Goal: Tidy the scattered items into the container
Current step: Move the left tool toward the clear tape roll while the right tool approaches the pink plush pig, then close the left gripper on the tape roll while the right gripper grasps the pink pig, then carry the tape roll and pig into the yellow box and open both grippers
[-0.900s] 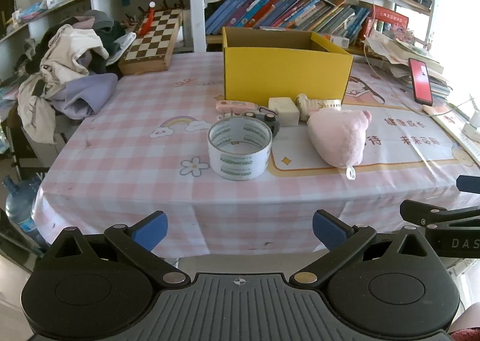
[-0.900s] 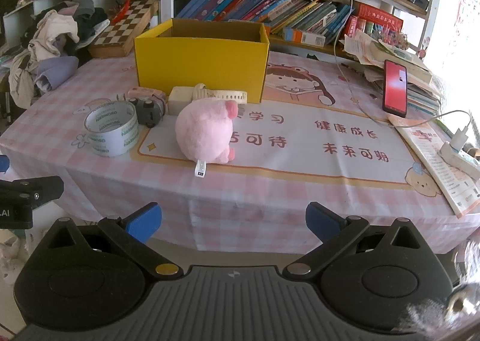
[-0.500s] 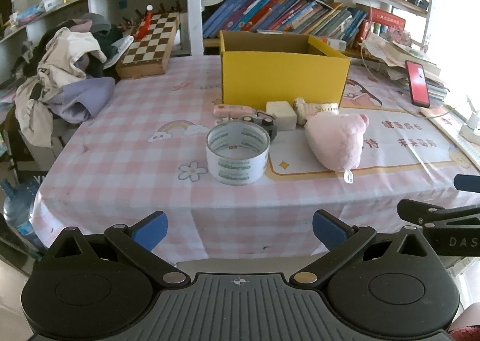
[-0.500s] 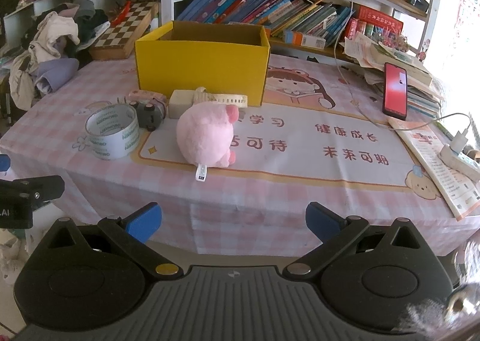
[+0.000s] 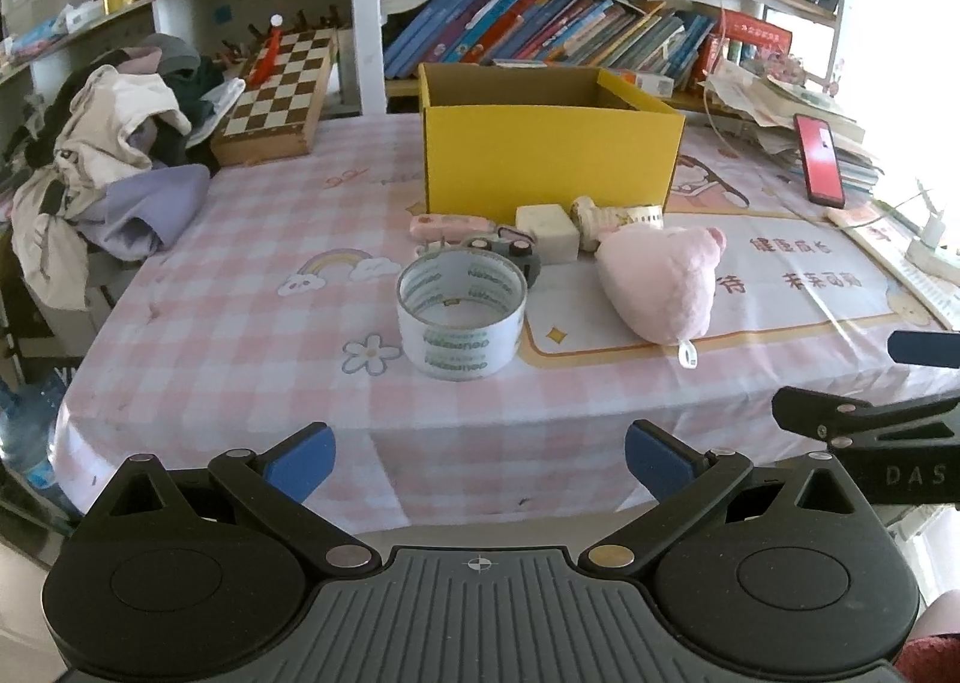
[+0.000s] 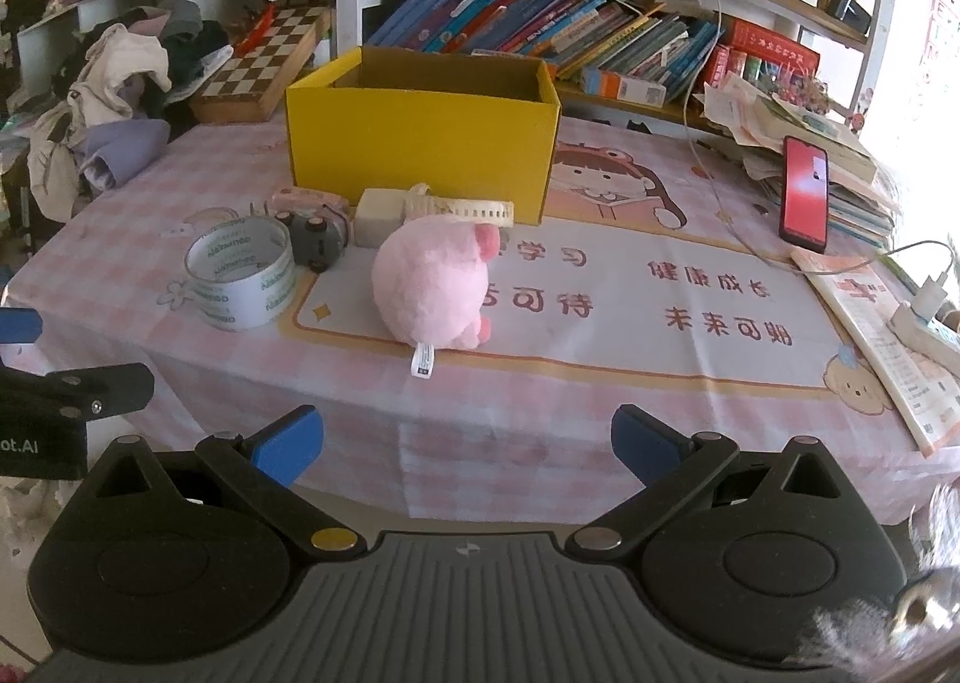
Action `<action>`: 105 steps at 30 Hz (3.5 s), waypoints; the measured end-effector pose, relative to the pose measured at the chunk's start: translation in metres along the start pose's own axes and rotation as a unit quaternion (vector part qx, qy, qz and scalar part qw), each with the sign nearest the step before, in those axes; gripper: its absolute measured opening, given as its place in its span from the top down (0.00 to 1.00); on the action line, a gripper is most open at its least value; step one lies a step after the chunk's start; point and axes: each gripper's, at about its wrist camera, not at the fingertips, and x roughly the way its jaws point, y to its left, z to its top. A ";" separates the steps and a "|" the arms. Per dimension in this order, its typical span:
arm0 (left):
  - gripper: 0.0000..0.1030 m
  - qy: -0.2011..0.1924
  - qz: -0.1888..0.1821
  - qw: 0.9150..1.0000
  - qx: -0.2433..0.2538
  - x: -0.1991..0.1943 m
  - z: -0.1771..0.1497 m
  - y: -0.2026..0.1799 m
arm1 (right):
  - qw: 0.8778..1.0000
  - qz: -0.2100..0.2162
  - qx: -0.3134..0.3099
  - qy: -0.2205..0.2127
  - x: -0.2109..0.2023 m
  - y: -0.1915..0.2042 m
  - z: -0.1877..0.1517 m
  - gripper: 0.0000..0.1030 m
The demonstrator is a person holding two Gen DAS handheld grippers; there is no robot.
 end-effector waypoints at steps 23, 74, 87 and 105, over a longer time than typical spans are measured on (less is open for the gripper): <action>0.00 -0.002 0.026 1.000 -0.007 0.027 0.022 0.008 | 0.999 0.031 0.008 0.006 0.030 -0.010 0.024 0.00; 0.17 0.088 0.014 0.996 -0.021 0.152 0.066 0.014 | 0.985 0.131 -0.061 0.089 0.155 -0.014 0.088 0.36; 0.18 0.036 0.001 0.998 -0.047 0.115 0.066 0.027 | 0.990 0.127 -0.030 0.053 0.123 -0.020 0.087 0.38; 0.18 -0.072 -0.009 0.997 -0.025 0.073 0.109 0.029 | 0.991 0.117 -0.038 -0.059 0.075 -0.028 0.123 0.38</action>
